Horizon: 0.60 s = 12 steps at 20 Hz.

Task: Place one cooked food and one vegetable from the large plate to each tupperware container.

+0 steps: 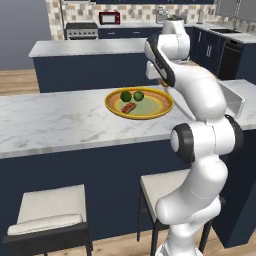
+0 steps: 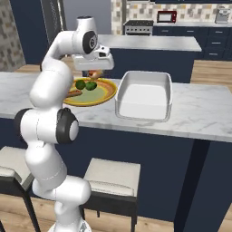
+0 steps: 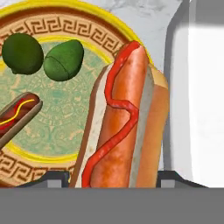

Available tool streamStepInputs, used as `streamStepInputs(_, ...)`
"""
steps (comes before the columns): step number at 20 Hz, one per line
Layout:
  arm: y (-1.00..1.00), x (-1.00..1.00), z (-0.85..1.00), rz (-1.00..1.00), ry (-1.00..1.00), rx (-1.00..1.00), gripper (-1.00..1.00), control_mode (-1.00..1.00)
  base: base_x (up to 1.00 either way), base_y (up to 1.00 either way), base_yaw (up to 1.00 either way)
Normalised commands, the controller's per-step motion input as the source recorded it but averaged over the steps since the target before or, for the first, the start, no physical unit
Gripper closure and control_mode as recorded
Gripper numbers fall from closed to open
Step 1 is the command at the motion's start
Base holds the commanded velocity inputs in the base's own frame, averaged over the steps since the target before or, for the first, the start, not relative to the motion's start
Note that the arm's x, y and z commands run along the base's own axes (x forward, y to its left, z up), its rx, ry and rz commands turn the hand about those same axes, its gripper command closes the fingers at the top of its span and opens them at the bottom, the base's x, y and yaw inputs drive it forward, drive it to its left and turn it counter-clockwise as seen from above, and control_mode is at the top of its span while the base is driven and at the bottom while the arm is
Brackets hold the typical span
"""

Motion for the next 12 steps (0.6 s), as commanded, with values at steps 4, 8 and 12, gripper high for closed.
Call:
streamStepInputs(4,-0.81,-0.57,0.00,0.07,0.00,0.02,1.00,-1.00,0.00,0.00,0.00)
streamStepInputs(8,-0.81,-0.46,0.00,0.07,0.00,0.06,1.00,-1.00,0.00,0.00,0.00)
streamStepInputs(12,-0.80,-0.23,-0.06,0.05,0.00,0.01,1.00,-1.00,0.00,0.00,0.00)
